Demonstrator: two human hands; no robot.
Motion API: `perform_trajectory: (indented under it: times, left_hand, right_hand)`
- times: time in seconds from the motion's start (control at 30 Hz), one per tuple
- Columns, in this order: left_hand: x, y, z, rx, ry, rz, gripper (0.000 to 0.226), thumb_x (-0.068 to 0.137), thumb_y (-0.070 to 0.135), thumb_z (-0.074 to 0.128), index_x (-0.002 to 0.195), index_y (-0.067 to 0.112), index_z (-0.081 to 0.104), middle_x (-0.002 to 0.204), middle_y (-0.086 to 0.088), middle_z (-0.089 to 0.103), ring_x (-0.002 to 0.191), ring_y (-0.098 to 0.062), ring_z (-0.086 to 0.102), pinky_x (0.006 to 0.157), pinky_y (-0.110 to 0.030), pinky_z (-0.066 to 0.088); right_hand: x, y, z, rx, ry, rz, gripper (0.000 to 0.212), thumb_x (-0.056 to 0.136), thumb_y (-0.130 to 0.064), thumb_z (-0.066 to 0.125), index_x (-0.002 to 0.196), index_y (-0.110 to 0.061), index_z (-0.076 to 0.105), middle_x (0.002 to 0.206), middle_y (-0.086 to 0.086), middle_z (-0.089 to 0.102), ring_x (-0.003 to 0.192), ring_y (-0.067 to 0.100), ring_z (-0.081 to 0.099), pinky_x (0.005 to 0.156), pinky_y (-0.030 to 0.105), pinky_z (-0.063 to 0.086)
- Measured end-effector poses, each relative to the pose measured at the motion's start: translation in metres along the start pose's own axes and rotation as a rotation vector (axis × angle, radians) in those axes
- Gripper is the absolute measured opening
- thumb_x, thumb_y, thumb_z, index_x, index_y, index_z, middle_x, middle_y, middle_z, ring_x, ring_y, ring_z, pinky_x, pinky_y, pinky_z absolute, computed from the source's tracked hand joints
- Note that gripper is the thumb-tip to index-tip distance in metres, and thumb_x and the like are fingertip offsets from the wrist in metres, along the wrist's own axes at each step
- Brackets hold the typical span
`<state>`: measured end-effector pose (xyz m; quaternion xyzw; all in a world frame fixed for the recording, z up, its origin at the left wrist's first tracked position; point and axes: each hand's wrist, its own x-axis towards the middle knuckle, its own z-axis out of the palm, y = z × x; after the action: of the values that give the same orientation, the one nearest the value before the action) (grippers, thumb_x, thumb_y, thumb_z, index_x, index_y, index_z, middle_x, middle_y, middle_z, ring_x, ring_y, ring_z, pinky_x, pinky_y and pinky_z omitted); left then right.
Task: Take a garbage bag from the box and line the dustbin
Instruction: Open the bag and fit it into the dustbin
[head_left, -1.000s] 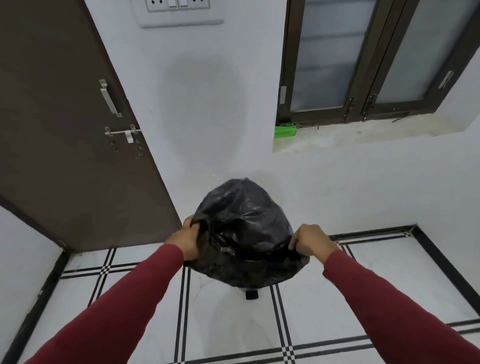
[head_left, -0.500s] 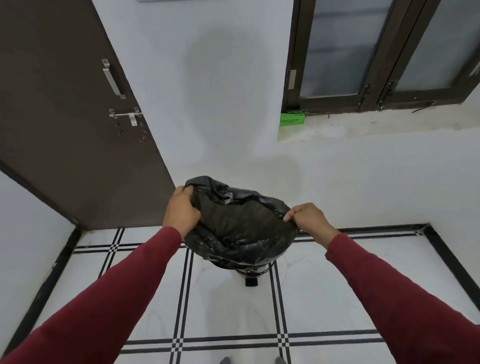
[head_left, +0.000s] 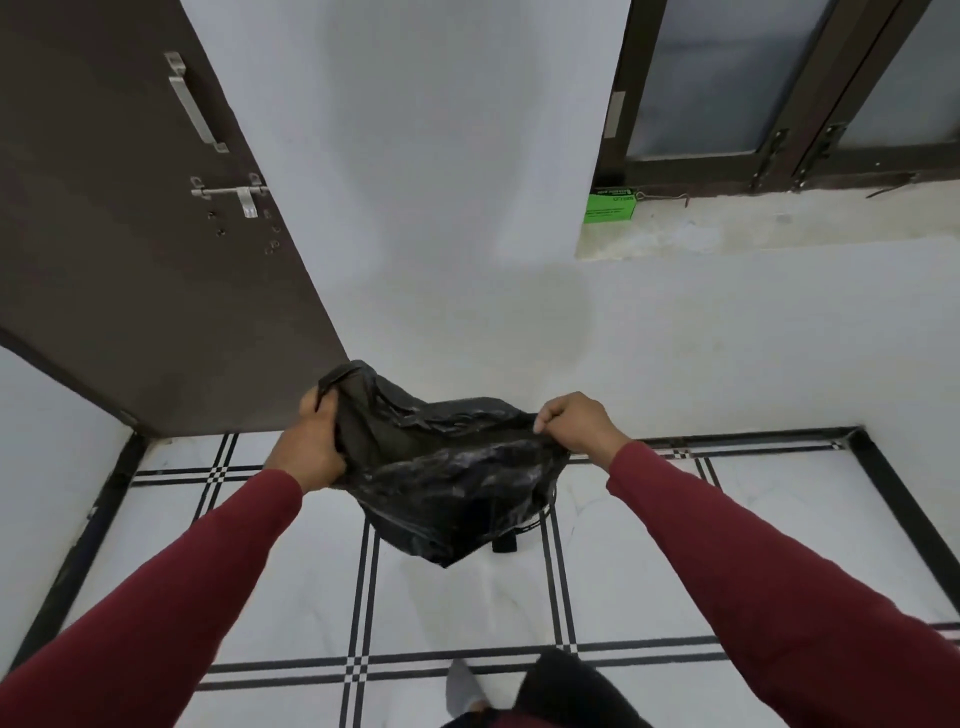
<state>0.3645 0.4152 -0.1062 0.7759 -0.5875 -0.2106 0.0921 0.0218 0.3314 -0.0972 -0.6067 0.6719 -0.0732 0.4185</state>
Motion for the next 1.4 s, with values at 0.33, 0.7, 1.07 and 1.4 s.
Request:
perform_trajectory:
  times: [0.33,0.7,1.07,1.4]
  left_hand:
    - [0.031,-0.034,0.005,-0.052,0.021,-0.03,0.099,0.078,0.006,0.072,0.163,0.017,0.02,0.165,-0.016,0.019,0.119,-0.049,0.06,0.105,-0.049,0.05]
    - [0.047,-0.016,0.019,-0.094,-0.087,0.105,0.106,0.071,0.001,0.069,0.163,0.023,0.02,0.165,-0.011,0.02,0.125,-0.042,0.058,0.105,-0.043,0.051]
    - [0.067,0.027,0.072,0.258,-0.334,0.228,0.1,0.08,0.032,0.074,0.162,0.022,0.018,0.165,-0.003,0.015,0.105,-0.036,0.068,0.086,-0.041,0.056]
    - [0.142,0.04,0.201,0.087,-0.299,0.165,0.097,0.083,0.024,0.07,0.164,0.022,0.016,0.171,-0.005,0.005,0.098,-0.038,0.069,0.086,-0.043,0.056]
  right_hand:
    - [0.041,-0.013,0.019,-0.117,0.121,0.029,0.022,0.071,-0.013,0.077,0.091,-0.004,0.076,0.103,0.014,0.068,0.093,0.031,0.068,0.069,0.028,0.05]
    - [0.045,0.001,0.023,-0.456,0.203,0.044,0.033,0.075,-0.014,0.071,0.107,-0.01,0.065,0.107,0.01,0.065,0.099,0.036,0.067,0.073,0.034,0.05]
    - [0.062,0.065,0.019,-0.326,0.073,0.189,0.027,0.079,-0.013,0.054,0.1,-0.013,0.071,0.104,0.011,0.068,0.096,0.036,0.068,0.074,0.034,0.054]
    - [0.151,0.135,0.06,0.474,0.122,0.144,0.054,0.078,0.016,0.038,0.068,-0.018,0.078,0.069,0.002,0.07,0.055,0.021,0.056,0.042,0.022,0.04]
